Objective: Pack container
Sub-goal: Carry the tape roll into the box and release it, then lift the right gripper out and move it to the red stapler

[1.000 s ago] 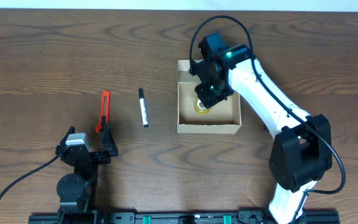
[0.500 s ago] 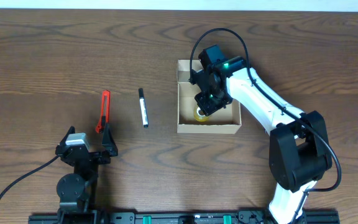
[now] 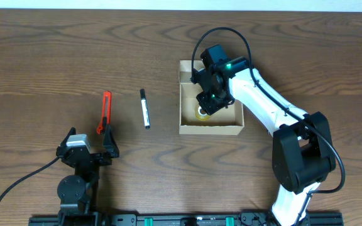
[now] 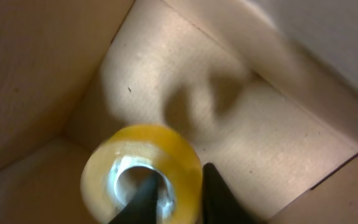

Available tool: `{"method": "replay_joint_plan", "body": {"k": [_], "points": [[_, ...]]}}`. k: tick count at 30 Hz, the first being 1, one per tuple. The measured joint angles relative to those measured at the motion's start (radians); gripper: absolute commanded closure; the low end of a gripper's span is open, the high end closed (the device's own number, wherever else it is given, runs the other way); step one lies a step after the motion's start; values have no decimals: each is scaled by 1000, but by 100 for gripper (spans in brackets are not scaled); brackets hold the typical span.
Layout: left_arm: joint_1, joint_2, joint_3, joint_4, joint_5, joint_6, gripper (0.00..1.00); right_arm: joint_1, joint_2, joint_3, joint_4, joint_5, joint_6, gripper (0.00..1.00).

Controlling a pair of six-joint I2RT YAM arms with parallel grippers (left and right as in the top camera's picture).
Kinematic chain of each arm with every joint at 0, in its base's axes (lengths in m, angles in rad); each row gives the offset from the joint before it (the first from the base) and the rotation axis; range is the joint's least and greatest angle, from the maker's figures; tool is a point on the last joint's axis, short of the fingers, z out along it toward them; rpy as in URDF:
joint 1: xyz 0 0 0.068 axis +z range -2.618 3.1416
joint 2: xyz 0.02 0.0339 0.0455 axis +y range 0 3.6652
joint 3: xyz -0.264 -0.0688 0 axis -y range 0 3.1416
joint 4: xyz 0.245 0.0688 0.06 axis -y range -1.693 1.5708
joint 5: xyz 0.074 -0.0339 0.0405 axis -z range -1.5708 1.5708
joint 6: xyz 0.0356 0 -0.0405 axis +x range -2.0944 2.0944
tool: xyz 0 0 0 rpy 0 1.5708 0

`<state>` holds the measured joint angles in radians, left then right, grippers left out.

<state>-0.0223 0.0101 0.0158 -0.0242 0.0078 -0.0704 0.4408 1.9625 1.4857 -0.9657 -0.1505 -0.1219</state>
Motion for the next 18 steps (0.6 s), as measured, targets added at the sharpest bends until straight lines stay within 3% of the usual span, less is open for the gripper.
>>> {"method": "replay_joint_plan", "body": {"k": [3, 15, 18], "points": [[0, 0, 0, 0, 0, 0, 5, 0, 0, 0, 0, -3, -3, 64], [0, 0, 0, 0, 0, 0, 5, 0, 0, 1, -5, -1, -6, 63], [0, 0, 0, 0, 0, 0, 5, -1, 0, 40, -72, 11, -6, 56]]}}
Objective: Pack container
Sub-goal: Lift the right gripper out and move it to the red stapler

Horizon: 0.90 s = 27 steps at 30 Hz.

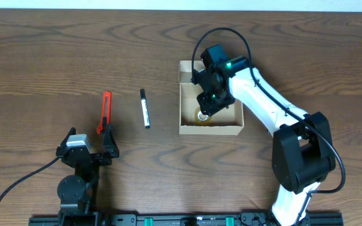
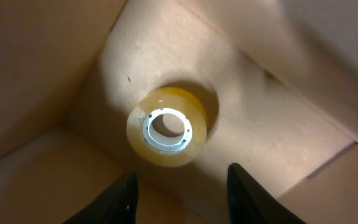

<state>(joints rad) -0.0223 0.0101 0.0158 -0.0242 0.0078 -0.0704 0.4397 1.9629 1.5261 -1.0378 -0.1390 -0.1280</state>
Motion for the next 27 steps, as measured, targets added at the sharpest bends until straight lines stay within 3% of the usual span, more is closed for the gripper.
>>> {"method": "replay_joint_plan", "body": {"k": [6, 14, 19, 21, 23, 27], "points": [[0, 0, 0, 0, 0, 0, 4, -24, 7, 286, -166, 71, 23, 27], [0, 0, 0, 0, 0, 0, 5, -167, -14, 761, -542, 347, 213, 22], [0, 0, 0, 0, 0, 0, 5, -298, -107, 777, -652, 400, 334, 18], [0, 0, 0, 0, 0, 0, 5, -321, -156, 753, -655, 401, 355, 13], [0, 0, 0, 0, 0, 0, 4, -327, -214, 715, -657, 400, 371, 1], [0, 0, 0, 0, 0, 0, 5, -327, -333, 613, -647, 396, 388, 1]]}}
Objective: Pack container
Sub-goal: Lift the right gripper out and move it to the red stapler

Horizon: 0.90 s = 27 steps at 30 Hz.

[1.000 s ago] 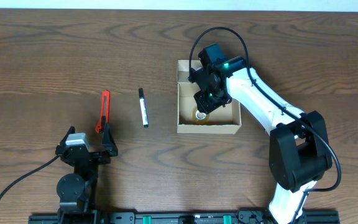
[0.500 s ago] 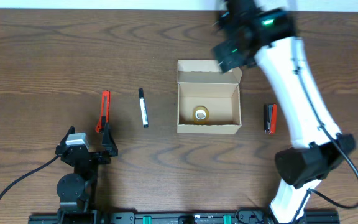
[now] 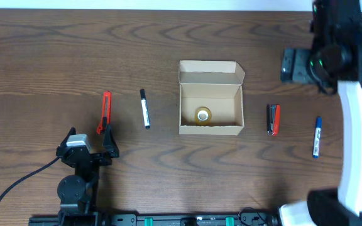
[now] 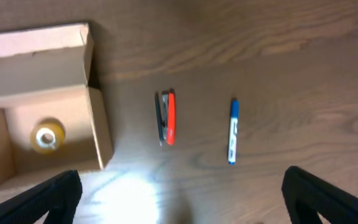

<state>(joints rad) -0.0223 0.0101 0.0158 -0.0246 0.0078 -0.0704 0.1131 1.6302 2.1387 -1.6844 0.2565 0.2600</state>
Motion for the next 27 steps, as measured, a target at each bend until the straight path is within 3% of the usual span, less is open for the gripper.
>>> {"method": "replay_joint_plan", "body": {"k": [7, 14, 20, 27], "points": [[0, 0, 0, -1, 0, 0, 5, 0, -161, -389, 175, 0, 15, 1], [0, 0, 1, -1, 0, 0, 5, 0, -179, -849, 456, -22, 37, 1], [0, 0, 1, -1, 0, 0, 5, 0, -182, -1038, 673, -84, 56, 1], [0, 0, 1, -1, 0, 0, 5, -8, -183, -1144, 752, -104, 71, 1]]}}
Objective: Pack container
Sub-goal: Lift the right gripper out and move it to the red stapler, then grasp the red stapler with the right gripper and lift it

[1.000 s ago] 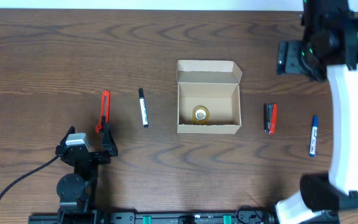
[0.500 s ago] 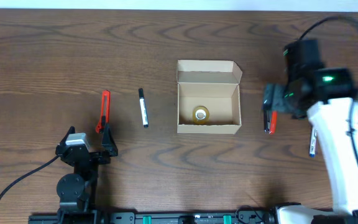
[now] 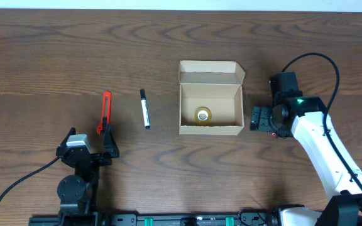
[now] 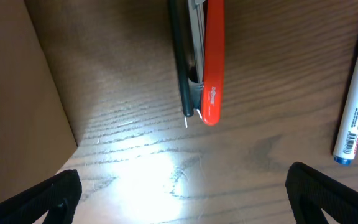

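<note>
The open cardboard box [image 3: 210,129] stands mid-table with a yellow tape roll [image 3: 202,115] on its floor. Just right of the box lies a red and black stapler [image 4: 199,62], and a blue marker [image 4: 356,112] lies further right. My right gripper [image 4: 182,199] hangs low over the table just short of the stapler's near end. It is open wide, with nothing between its fingers [image 4: 48,196]. In the overhead view the right gripper [image 3: 266,119] covers the stapler. My left gripper [image 3: 90,145] rests at the front left.
A red box cutter [image 3: 105,112] and a black marker [image 3: 144,108] lie left of the box. The box's right wall [image 4: 17,81] is close on the gripper's left side. The box flap [image 3: 209,66] stands open at the back.
My right gripper was high above the table's right side, with the stapler and marker small below. Now it is low beside the box, close to the stapler, still open.
My right gripper was first shut on the tape roll inside the box. Then it stood open with the roll lying on the box floor. After that it was high and to the right of the box, and now it is low at the stapler.
</note>
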Available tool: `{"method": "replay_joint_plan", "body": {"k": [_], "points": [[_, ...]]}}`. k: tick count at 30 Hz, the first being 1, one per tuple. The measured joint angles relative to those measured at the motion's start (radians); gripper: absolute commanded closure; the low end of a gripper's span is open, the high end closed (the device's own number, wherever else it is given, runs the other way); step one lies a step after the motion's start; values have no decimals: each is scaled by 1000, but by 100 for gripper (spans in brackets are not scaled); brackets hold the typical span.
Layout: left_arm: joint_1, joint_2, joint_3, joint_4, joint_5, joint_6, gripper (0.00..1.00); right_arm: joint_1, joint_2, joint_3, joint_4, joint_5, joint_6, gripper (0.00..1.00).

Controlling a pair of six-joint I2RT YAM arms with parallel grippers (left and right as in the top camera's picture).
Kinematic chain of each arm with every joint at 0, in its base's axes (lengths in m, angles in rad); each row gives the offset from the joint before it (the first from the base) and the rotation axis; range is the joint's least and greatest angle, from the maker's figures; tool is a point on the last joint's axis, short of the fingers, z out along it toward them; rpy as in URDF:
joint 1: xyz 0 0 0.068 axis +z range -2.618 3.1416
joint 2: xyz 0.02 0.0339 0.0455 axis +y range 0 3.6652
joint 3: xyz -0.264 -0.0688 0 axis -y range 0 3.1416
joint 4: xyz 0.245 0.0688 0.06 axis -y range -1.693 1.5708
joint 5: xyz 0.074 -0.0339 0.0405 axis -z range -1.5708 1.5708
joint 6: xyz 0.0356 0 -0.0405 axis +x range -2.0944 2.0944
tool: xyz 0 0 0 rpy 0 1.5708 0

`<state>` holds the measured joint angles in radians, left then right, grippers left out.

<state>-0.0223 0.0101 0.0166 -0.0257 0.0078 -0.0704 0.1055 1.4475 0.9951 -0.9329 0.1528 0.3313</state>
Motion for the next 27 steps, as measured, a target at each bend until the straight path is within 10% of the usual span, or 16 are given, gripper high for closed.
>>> {"method": "replay_joint_plan", "body": {"k": [27], "points": [[0, 0, 0, 0, 0, 0, 5, -124, 69, -151, 343, -121, -64, 1]]}}
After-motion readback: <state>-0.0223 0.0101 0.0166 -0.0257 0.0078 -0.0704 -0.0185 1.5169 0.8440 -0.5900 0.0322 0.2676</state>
